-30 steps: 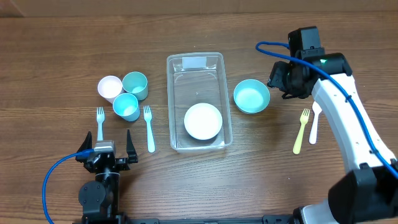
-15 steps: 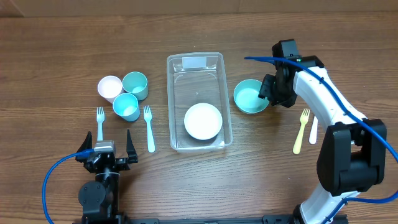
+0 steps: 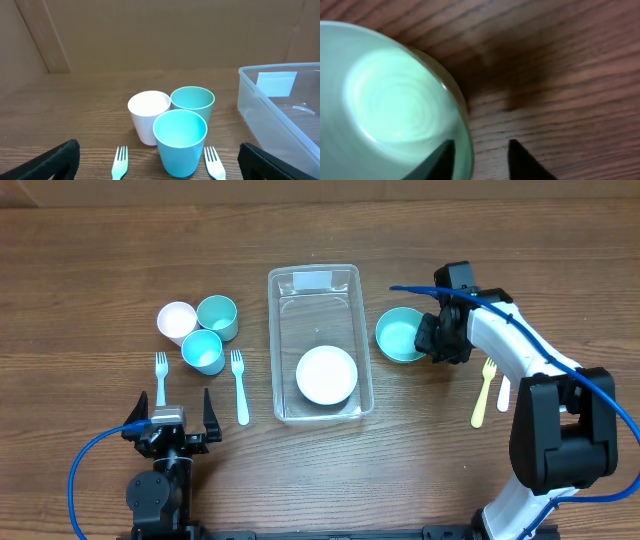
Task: Pack container
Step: 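Grasp the teal bowl rim with the right gripper, then carry the teal bowl into the container onto the stack, release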
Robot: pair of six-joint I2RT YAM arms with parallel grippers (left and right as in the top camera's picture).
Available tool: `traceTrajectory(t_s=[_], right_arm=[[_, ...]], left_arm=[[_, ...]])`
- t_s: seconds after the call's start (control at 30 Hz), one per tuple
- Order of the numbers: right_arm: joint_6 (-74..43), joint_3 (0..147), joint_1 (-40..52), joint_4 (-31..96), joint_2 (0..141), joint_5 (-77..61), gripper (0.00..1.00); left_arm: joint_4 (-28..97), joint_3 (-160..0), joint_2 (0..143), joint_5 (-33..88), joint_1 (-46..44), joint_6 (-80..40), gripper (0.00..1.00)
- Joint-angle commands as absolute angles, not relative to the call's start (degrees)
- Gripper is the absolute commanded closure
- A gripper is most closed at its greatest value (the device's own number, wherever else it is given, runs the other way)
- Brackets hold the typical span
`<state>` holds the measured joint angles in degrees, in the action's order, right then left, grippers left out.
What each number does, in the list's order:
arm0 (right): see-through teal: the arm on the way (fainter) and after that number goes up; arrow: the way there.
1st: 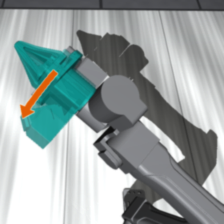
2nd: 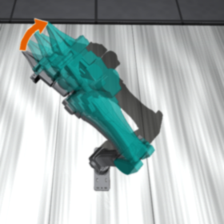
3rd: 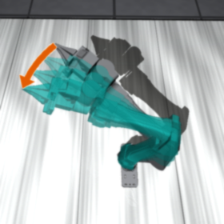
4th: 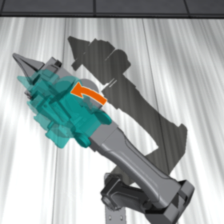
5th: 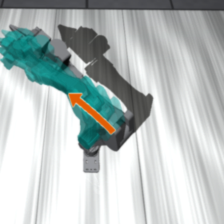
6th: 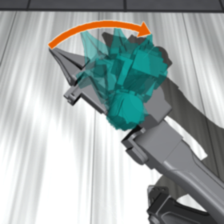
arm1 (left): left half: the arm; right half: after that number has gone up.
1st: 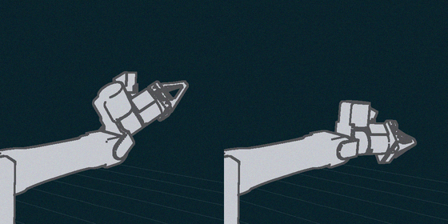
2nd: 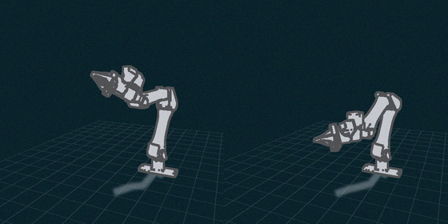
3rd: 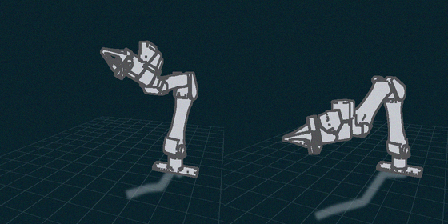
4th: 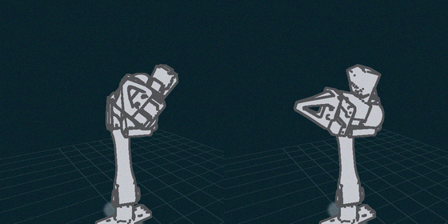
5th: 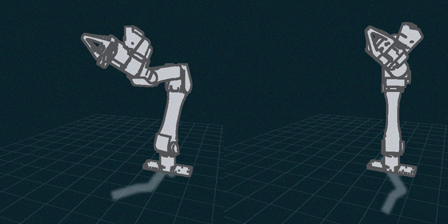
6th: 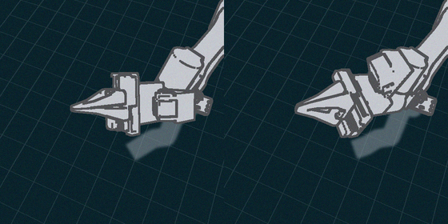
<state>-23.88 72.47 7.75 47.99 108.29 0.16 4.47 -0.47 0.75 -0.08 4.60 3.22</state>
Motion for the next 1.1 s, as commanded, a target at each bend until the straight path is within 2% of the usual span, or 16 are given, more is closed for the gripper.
traceTrajectory(t_s=[0.0, 0.07, 0.13, 0.33, 0.53, 0.77, 1.07], right_arm=[[-24.08, 72.16, 7.68, 47.37, 108.4, -0.12, 0.82], [-24.05, 72.16, 7.68, 47.4, 108.4, -0.14, 0.93], [-24.03, 72.16, 7.68, 47.4, 108.4, -0.1, 0.96], [-24.01, 75.13, 7.62, 50.09, 107.79, 0.86, 0.96], [-23.57, 84.05, 7.62, 58.5, 104.16, 7.01, 0.96], [-20.03, 94.28, 8.25, 67.46, 94.65, 7.38, 0.96], [-14.52, 94.26, 18.61, 69.3, 87.64, 3.95, 0.96]], left_arm=[[4.43, -0.27, 0.34, -0.19, 4.49, 4.1, 0.0], [4.43, -0.27, 0.34, -0.19, 4.49, 4.1, 0.0], [4.43, -0.27, 0.34, -0.19, 4.49, 4.1, 0.0], [4.43, -0.27, 0.34, -0.19, 4.49, 4.1, 0.0], [4.43, -0.27, 0.34, -0.19, 4.49, 4.1, 0.0], [4.43, -0.27, 0.34, -0.19, 4.49, 4.1, 0.0], [4.43, -0.27, 0.34, -0.19, 4.49, 4.1, 0.0]])
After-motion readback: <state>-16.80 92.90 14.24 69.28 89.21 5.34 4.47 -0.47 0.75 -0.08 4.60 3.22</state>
